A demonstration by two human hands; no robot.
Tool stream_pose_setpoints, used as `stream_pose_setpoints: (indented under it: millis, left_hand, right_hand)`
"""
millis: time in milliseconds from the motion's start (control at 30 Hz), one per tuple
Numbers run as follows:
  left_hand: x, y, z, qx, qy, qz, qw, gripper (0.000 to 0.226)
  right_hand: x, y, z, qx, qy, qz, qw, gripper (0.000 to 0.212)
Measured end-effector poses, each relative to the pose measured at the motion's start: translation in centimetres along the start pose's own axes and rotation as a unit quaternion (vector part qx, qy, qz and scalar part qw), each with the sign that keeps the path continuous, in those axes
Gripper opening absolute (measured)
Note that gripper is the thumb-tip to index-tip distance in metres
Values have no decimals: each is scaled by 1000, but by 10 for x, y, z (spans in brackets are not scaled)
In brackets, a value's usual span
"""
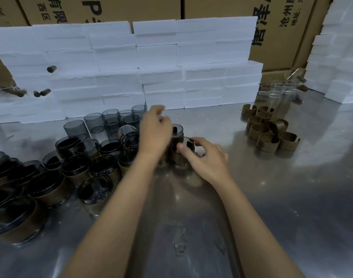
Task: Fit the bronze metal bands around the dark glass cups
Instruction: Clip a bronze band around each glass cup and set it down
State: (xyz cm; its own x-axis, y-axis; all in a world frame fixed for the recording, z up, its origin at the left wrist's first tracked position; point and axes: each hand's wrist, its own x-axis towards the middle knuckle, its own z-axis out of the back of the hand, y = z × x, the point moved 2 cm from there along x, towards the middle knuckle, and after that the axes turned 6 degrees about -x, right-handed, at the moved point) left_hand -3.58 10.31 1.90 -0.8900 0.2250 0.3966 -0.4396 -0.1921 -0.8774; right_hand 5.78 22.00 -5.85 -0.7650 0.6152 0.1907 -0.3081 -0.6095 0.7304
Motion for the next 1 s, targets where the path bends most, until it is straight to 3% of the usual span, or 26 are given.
stream_pose_setpoints:
  millis: [133,300,500,567,700,833,900,1000]
  left_hand:
    - [77,21,34,171,-6,81,982,25]
    - [121,67,42,402,129,110,900,15]
    - [131,88,28,410,130,97,897,26]
    - [128,81,26,406,115,79,903,13]
    - [121,48,29,307,19,13,951,25]
    - [92,0,23,66,29,-7,997,10]
    - [64,-18,13,-69,52,43,995,19]
    - [19,-23,-7,-235,59,133,961,38]
  right_hand:
    - [5,-4,-1,107,-40,-56,992,77]
    - [7,-7,-1,114,-47,-60,991,74]
    - [10,-8,-2,132,-53,-58,988,68]
    - [10,-7,-2,139,-52,-59,987,68]
    - [10,-7,-1,167,-52,-61,983,62]
    - [7,-1,7,217,-71,-72,971,49]
    - [5,1,12,258,-87,-75,959,37]
    - [3,7,25,310,-94,-88,942,34]
